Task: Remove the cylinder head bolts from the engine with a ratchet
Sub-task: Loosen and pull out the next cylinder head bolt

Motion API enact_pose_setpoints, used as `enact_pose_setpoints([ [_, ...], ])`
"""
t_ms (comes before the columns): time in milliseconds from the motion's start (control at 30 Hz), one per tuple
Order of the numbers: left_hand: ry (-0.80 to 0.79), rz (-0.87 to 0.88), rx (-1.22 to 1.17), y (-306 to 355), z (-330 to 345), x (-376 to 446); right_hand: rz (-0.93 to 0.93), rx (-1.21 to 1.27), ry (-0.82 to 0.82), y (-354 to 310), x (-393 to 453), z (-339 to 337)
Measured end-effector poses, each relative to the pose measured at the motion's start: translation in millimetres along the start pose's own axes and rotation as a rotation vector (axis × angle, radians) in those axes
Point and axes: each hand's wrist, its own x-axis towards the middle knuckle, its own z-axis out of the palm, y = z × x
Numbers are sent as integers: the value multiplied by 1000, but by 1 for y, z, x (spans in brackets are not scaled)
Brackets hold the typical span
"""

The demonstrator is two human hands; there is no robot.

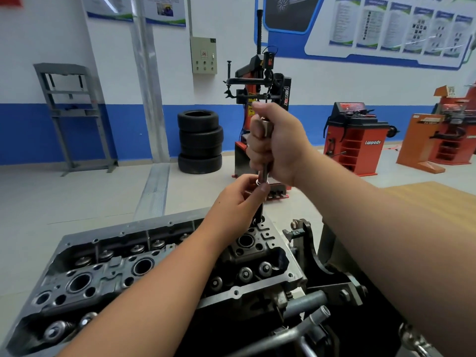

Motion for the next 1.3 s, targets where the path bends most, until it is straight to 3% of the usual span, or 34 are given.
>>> enact_pose_setpoints([
  [100,-38,-1,26,-1,-5,-3,40,-2,-100,-1,5,-9],
  [333,-70,-7,47,2,-3,-3,8,43,-50,2,-1,-10],
  [533,29,10,33,9,-4,0,-128,-191,398,9,-9,19],
  [600,52,-14,16,8,-3,2,-161,-142,301,10,-8,16],
  [700,-6,-36,7,3,-3,0,3,52,49,-3,-5,-1],
  [800,-70,-40,-17,2,-2,-3,89,32,-85,-7,1,-7],
  [967,-74,-52,-65,5,-4,1,13,63,-19,1,-3,-5],
  [1100,10,-2,-46,5,-2,4,-39,-19,325,15,-12,14],
  [1167,52,2,-30,6,1,5,-95,-41,422,22,-13,21],
  [1300,31,-26,-50,3,2,3,-78,49,128,11,-7,8],
])
